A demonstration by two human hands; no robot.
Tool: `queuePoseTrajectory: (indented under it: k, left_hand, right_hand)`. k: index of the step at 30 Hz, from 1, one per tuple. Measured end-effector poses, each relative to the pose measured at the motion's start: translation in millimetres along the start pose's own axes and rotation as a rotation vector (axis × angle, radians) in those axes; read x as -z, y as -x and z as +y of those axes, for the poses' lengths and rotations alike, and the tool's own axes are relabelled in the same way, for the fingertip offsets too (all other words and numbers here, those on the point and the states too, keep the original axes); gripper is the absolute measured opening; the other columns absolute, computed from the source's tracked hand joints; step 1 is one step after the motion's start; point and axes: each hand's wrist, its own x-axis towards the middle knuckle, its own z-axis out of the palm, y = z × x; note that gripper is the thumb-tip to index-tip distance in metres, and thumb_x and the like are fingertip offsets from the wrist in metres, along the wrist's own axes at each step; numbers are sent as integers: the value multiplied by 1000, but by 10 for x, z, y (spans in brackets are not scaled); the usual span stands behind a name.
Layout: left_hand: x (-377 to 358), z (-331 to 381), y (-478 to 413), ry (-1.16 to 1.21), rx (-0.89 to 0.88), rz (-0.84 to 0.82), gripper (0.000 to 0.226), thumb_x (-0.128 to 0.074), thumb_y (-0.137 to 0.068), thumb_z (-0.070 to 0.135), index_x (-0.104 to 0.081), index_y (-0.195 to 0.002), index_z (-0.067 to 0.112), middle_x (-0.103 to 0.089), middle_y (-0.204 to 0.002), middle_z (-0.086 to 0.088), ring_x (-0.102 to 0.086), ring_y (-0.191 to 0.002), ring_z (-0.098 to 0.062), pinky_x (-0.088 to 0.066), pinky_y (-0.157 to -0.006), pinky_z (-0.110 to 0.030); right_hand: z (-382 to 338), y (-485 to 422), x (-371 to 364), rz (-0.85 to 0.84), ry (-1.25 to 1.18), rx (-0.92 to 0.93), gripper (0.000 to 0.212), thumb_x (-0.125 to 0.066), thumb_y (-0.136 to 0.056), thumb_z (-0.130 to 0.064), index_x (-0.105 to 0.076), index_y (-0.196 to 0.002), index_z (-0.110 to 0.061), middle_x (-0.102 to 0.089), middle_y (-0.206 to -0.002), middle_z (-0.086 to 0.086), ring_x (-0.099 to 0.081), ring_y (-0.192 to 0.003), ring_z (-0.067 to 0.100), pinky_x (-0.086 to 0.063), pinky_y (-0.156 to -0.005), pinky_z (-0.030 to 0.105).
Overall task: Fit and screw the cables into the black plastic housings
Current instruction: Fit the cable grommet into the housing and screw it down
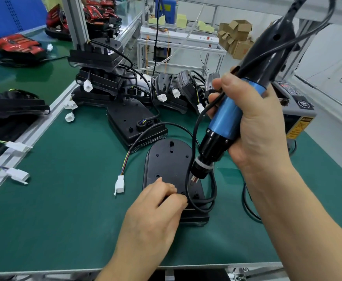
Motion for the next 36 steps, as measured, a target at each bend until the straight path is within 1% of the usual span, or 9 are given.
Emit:
queuePoseTrajectory:
  k: [3,10,16,23,27,32,36]
  left_hand:
    - [6,5,-3,6,2,-2,5,-70,-75,4,-71,-79,8,-62,-83,-4,-63,-82,-21,-46,-97,-31]
    - [15,9,-4,1,8,-14,7,-71,-75,4,-71,-79,9,-62,-84,-3,-63,-81,-22,-47,-95,-32]
    - [-2,3,5,4,12,-7,9,-70,-74,0,-71,-79,8,-61,-83,-4,-62,-78,-23,-45,-99,-31]
    - [-19,-9,15,17,5,5,8,-70,-76,1,-70,-80,8,-58,-85,-2,-62,-78,-23,-46,-99,-32]
    - [-25,-15,21,21,5,11,10,-71,-75,0,-69,-80,9,-58,-85,-2,-62,-78,-23,-48,-96,-36]
    - [-17,-9,14,45,5,16,12,-70,-76,2,-65,-81,12,-53,-88,2,-61,-78,-23,-48,-93,-31]
    - [-23,-13,13,41,1,22,15,-70,-74,-1,-64,-80,12,-52,-88,2,-61,-78,-22,-45,-99,-32]
  right_hand:
    - [-7,16,-33,-20,23,20,29,-67,-82,-5,-48,-104,-5,-60,-89,14,-62,-67,17,-51,-61,28]
    - [-22,7,-39,-16,55,47,25,-68,-80,-7,-50,-98,-7,-62,-90,14,-63,-66,16,-51,-61,27]
    - [-5,-10,-25,-17,60,33,25,-69,-80,-9,-51,-98,-9,-63,-88,11,-63,-67,16,-51,-61,27]
    - [0,-5,-90,-115,69,43,30,-68,-77,-10,-52,-102,-6,-62,-75,3,-62,-64,16,-51,-60,27]
    - [14,-13,-126,-144,106,71,27,-69,-76,-8,-52,-97,-6,-60,-71,1,-60,-60,16,-52,-63,32]
    - [38,-17,-168,-198,128,90,27,-69,-76,-7,-51,-96,-4,-59,-69,0,-59,-57,16,-52,-62,34]
    - [47,8,-185,-263,111,99,27,-69,-75,-6,-52,-96,-5,-60,-71,2,-59,-57,17,-52,-62,34]
